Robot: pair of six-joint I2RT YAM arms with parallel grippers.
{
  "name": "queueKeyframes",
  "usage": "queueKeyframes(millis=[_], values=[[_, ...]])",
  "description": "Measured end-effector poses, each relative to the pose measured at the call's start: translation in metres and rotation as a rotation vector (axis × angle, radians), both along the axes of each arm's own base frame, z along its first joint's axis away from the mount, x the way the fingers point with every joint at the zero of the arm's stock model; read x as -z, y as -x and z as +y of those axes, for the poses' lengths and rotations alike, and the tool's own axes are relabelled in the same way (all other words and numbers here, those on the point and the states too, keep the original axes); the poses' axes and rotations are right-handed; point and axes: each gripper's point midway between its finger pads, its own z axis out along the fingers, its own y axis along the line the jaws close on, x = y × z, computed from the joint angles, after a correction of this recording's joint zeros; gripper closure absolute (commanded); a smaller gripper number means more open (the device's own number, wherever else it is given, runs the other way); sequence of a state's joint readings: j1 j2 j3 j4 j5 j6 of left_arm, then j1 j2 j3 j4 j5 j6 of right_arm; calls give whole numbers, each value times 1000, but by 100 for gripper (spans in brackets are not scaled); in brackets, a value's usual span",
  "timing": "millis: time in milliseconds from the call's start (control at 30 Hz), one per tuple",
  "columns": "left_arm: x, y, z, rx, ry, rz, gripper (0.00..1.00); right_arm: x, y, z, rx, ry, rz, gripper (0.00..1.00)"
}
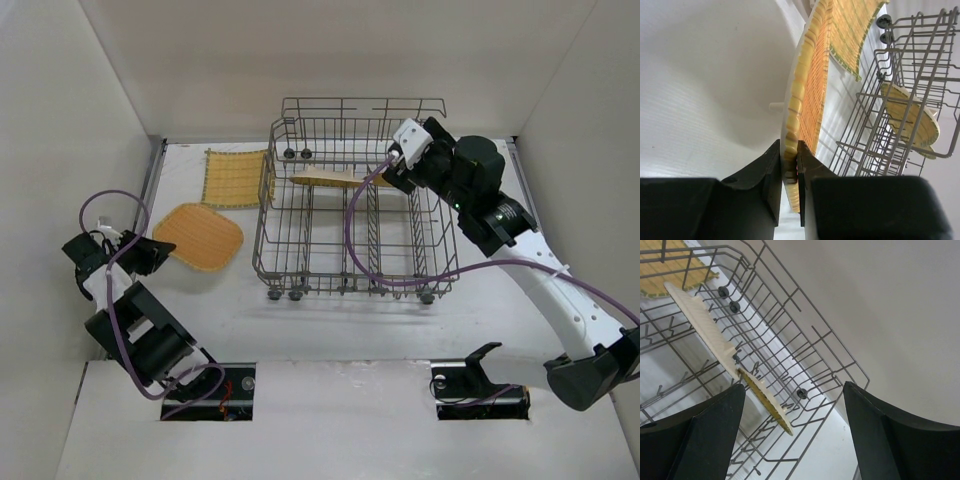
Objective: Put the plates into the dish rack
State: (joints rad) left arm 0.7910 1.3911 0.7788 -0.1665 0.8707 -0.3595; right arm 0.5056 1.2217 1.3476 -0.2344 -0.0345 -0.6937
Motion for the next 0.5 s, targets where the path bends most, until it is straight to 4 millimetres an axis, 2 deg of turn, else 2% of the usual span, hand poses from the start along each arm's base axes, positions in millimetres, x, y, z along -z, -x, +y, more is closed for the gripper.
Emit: queueKeyframes(millis=[300,500], values=[[-26,15,0,-25,-52,-22,99,0,0,8,-30,-22,6,14],[-71,13,5,-33,-158,-106,99,-1,2,14,-49,-30,2,14]])
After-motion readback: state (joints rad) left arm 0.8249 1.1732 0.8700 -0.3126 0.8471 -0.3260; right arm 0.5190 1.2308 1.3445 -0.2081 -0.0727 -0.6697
